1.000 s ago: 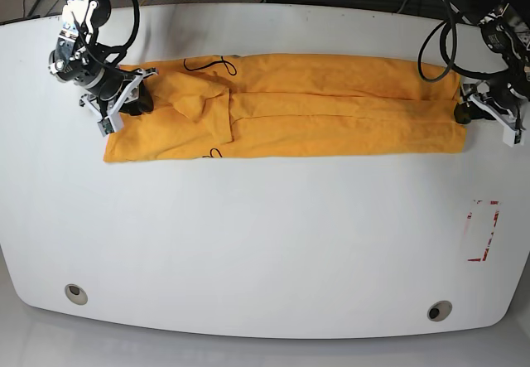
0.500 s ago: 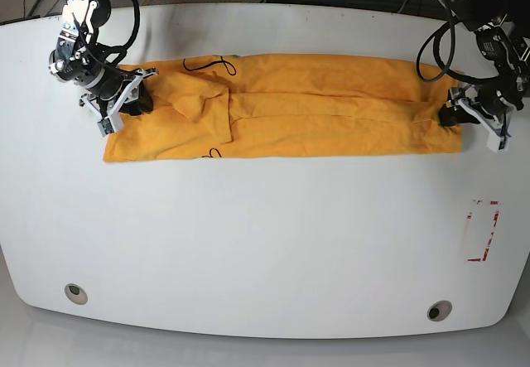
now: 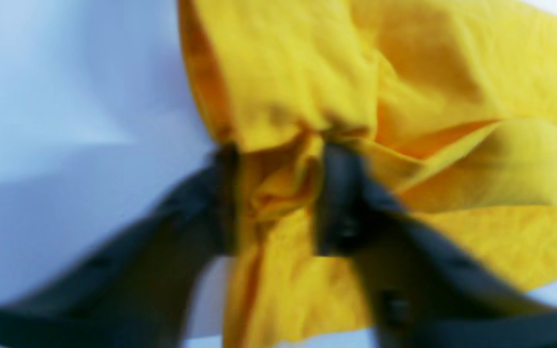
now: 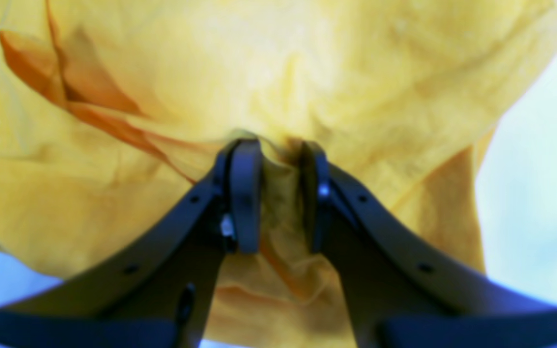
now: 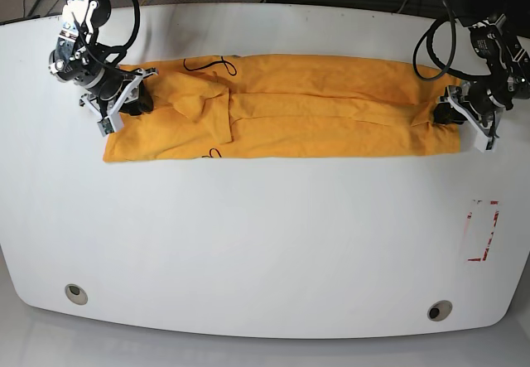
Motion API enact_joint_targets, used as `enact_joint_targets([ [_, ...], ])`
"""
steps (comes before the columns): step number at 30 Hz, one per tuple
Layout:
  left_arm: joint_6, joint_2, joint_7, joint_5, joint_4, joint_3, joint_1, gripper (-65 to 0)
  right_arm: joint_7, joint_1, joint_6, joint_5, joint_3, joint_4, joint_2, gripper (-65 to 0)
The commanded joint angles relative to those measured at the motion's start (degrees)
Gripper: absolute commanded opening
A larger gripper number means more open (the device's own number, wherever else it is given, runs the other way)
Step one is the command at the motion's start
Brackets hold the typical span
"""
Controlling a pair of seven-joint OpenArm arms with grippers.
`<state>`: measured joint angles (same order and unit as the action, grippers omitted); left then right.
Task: Layout the t-shirt on the table in an organized manner, then fold the t-shirt properly
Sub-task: 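Hold the strip end with the left gripper and drag it toward the right gripper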
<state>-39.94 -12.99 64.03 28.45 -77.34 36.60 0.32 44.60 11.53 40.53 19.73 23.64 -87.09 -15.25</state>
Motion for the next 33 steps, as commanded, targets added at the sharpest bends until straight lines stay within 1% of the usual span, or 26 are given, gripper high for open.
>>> enact_joint_targets([
  [1,-0.1,-0.5,2.0,-1.2,-0.2,-0.3,0.2,-56.0,4.1,0.5,-0.5,-2.5,0.1,0.2,-0.5,-51.2],
  [2,-0.1,-0.5,2.1,-1.2,-0.2,-0.3,0.2,-57.2,4.1,0.5,-0.5,-1.5,0.1,0.2,-0.5,-51.2],
  [6,-0.1,-0.5,2.1,-1.2,-0.2,-0.3,0.2,-58.1,4.1,0.7,-0.5,1.9,0.1,0.2,-0.7,-51.2],
  [10,-0.1,-0.5,2.1,-1.3,-1.3,-1.0,0.3,-58.2,4.1,0.7,-0.5,2.5,0.0,0.2,-0.9,-51.2],
  [12,-0.1,-0.5,2.1,-1.4,-3.6,-2.2,1.0,-58.3,4.1,0.7,-0.5,2.5,0.0,0.2,-0.8,-51.2],
  [17,-0.1,-0.5,2.0,-1.4,-11.8,-5.7,3.6,-61.2,4.1,0.7,-0.5,2.5,-0.1,0.2,-0.7,-51.2],
  [20,-0.1,-0.5,1.9,-1.4,-17.1,-9.0,5.2,-61.4,4.1,0.7,-0.5,2.5,-0.2,0.2,-0.6,-51.2],
  [23,-0.1,-1.3,1.9,-1.7,-23.5,-11.9,7.2,-61.4,4.1,0.7,-0.5,2.5,-0.2,0.2,-0.6,-51.2],
  [25,-0.1,-1.5,1.9,-2.8,-26.6,-14.3,7.9,-61.4,4.1,0.7,-0.5,2.5,-0.2,0.2,-0.6,-51.2],
  [26,-0.1,-1.5,1.9,-4.5,-29.2,-16.4,8.3,-61.5,4.1,0.7,-0.5,2.5,-0.2,0.3,-0.6,-51.2],
  [27,-0.1,-1.5,1.9,-5.0,-29.9,-17.0,8.5,-61.5,4.1,0.7,-0.5,2.5,-0.2,0.3,-0.6,-51.2],
  [33,-0.1,-1.5,1.9,-13.3,-35.4,-23.8,8.9,-61.5,4.1,0.7,-0.5,2.5,-0.2,0.3,-0.6,-51.2],
])
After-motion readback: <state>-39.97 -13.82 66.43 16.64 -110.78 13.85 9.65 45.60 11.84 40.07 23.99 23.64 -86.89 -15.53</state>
